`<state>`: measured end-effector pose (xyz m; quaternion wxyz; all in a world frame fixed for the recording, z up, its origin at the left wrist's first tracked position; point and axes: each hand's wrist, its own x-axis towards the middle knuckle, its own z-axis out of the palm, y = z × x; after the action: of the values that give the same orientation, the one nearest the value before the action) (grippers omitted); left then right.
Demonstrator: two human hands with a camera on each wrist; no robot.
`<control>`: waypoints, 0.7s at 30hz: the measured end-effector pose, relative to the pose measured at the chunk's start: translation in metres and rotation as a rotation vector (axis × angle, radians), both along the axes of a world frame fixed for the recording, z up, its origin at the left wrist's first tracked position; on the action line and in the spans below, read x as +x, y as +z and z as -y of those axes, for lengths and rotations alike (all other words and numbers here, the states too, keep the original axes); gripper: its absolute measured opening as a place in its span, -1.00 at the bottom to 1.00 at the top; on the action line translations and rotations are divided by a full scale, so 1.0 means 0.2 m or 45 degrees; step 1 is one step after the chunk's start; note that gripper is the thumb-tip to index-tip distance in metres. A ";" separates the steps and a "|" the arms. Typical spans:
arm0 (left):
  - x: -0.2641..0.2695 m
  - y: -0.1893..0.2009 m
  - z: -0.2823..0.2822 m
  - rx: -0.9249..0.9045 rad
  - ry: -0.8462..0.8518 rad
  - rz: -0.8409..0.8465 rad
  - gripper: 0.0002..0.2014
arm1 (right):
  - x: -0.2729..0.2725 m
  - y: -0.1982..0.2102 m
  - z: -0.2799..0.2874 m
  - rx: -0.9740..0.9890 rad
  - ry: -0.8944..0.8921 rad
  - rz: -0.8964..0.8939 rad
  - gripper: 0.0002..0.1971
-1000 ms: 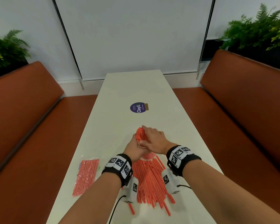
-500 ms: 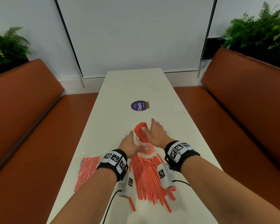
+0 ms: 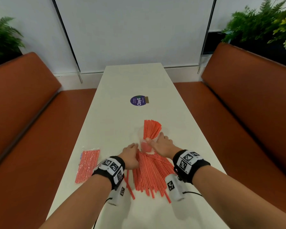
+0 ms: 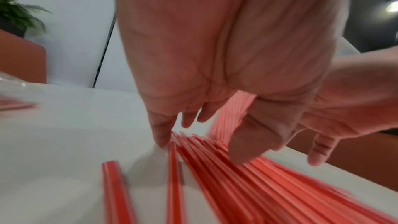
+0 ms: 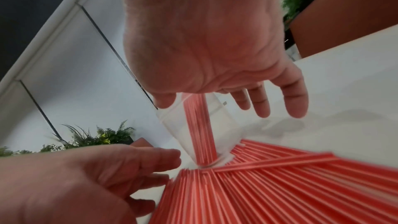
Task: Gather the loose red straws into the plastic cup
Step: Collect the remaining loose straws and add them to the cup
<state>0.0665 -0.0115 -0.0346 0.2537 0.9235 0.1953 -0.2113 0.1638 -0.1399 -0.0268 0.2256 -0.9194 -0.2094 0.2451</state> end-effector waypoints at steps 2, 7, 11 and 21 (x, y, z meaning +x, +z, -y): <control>0.02 0.02 0.01 -0.077 0.007 0.061 -0.11 | 0.03 0.00 -0.03 0.099 -0.019 -0.098 0.11; 0.01 0.05 0.00 -0.076 0.046 0.155 -0.14 | 0.04 0.05 -0.01 0.328 -0.038 -0.292 -0.10; -0.11 0.05 -0.04 0.140 0.146 -0.028 0.03 | 0.03 0.07 0.11 -0.231 0.179 -0.167 0.12; -0.07 -0.04 0.13 -0.038 0.427 -0.011 -0.38 | -0.15 -0.03 0.06 -0.469 0.351 0.040 -0.08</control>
<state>0.0534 -0.0369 -0.0432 0.2982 0.8731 0.3448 -0.1728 0.1347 -0.1525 -0.0321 0.0150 -0.9113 -0.2883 0.2934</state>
